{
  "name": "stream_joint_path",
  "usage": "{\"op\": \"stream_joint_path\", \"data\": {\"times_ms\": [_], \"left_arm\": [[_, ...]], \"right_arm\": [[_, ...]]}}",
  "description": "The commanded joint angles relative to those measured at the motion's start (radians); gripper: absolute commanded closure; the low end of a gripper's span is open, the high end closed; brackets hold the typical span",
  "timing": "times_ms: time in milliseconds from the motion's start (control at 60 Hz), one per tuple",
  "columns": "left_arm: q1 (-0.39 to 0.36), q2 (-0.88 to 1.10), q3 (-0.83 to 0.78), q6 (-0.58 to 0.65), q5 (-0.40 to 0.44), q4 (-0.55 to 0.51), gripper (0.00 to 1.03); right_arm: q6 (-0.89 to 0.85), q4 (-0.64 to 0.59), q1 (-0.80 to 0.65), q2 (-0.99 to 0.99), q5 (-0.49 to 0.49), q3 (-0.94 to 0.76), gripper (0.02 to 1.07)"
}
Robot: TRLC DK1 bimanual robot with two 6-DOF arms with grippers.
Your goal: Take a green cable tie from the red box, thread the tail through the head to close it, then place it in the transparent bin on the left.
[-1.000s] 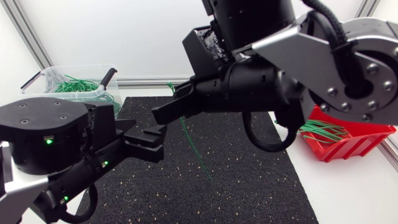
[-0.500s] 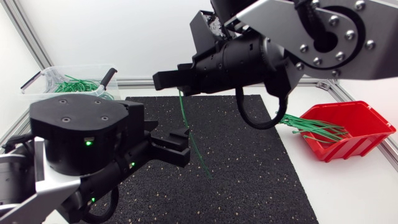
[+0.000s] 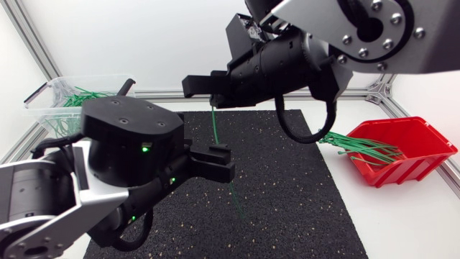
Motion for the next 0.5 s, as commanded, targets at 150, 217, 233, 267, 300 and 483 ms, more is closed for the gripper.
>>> {"op": "stream_joint_path", "data": {"times_ms": [150,217,233,267,300,483], "left_arm": [[0.016,0.053,0.036,-0.053,-0.055,-0.003,0.21],[0.013,0.054,0.036,-0.057,-0.066,0.0,0.25],[0.011,0.054,0.035,-0.057,-0.074,0.003,0.27],[0.01,0.054,0.035,-0.057,-0.089,0.012,0.33],[0.01,0.054,0.035,-0.056,-0.101,0.023,0.4],[0.002,0.056,0.035,-0.051,-0.135,0.046,0.63]], "right_arm": [[0.05,-0.017,0.001,0.005,0.001,0.028,1.01],[0.05,-0.023,0.004,0.005,0.004,0.03,1.01],[0.051,-0.023,0.006,0.005,0.004,0.03,1.01],[0.051,-0.025,0.008,0.005,0.004,0.028,1.01],[0.051,-0.026,0.009,0.005,0.004,0.028,1.01],[0.055,-0.037,0.02,0.0,0.015,0.027,1.01]]}}
